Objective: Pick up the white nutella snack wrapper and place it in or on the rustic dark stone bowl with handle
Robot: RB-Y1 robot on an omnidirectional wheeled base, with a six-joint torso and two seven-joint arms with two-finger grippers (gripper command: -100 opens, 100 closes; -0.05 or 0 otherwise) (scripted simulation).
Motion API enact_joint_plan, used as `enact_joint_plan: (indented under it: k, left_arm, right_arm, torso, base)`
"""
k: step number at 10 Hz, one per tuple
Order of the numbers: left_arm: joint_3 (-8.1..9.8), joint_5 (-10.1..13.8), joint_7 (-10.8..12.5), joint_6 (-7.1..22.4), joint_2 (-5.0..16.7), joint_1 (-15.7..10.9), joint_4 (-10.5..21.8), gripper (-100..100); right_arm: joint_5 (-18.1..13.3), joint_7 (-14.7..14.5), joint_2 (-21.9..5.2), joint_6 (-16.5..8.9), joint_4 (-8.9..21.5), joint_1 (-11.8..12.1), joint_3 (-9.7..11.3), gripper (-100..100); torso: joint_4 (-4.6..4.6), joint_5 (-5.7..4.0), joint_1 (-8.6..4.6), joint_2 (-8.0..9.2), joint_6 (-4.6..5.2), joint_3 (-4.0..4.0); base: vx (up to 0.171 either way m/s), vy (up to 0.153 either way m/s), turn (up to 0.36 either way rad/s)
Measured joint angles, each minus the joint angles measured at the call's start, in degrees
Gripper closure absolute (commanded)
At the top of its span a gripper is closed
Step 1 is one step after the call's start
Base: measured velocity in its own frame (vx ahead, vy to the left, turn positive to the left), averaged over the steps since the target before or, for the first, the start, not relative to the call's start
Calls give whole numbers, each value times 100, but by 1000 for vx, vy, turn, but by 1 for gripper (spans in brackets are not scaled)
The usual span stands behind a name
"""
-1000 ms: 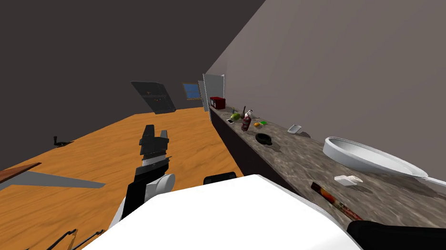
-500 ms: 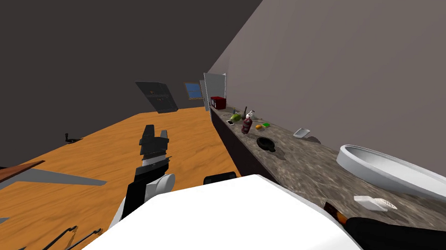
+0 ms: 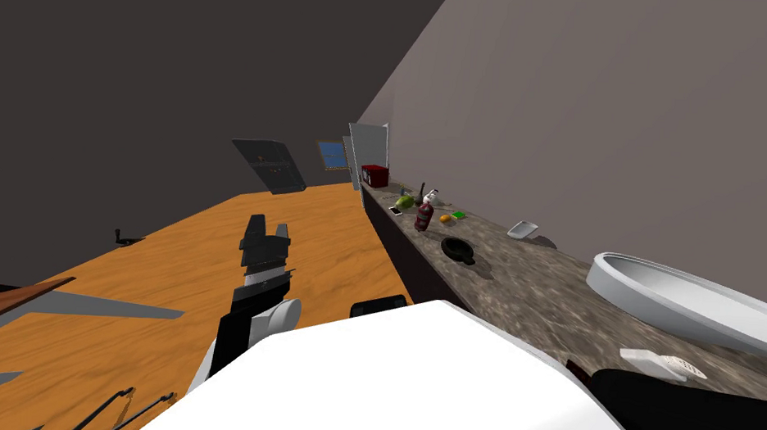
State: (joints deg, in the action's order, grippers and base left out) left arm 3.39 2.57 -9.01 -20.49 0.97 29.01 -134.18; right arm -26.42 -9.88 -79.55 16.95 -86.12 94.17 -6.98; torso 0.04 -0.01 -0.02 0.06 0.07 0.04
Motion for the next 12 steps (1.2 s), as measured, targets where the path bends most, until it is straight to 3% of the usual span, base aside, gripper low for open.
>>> enact_joint_plan:
  k: [4, 5, 9, 10, 11, 12]
  left_arm:
    - [0, 0, 0, 0, 0, 0, 0, 0]
    - [0, 0, 0, 0, 0, 0, 0, 0]
    - [0, 0, 0, 0, 0, 0, 0, 0]
    - [0, 0, 0, 0, 0, 0, 0, 0]
    - [0, 0, 0, 0, 0, 0, 0, 0]
    - [0, 0, 0, 0, 0, 0, 0, 0]
  right_arm:
    - [-85, -20, 104, -192, 32, -405, 443, -100]
    - [-87, -18, 105, -204, 32, -416, 457, 100]
    - [-90, -24, 103, -201, 29, -415, 456, 100]
    - [-89, -22, 104, -201, 29, -415, 457, 0]
    - [-89, -21, 104, -201, 29, -415, 457, 100]
    - [-71, -19, 84, -175, 10, -318, 358, 100]
  torso:
    - [0, 0, 1, 1, 0, 1]
    - [0, 2, 6, 3, 0, 1]
    - [2, 4, 9, 6, 2, 4]
    - [1, 5, 10, 6, 1, 4]
    - [1, 6, 11, 6, 1, 3]
    - [1, 10, 18, 10, 3, 5]
  base:
    - [11, -23, 8]
    - [0, 0, 0]
    - [0, 0, 3]
    - [0, 0, 0]
    - [-14, 17, -13]
    - [-26, 34, -23]
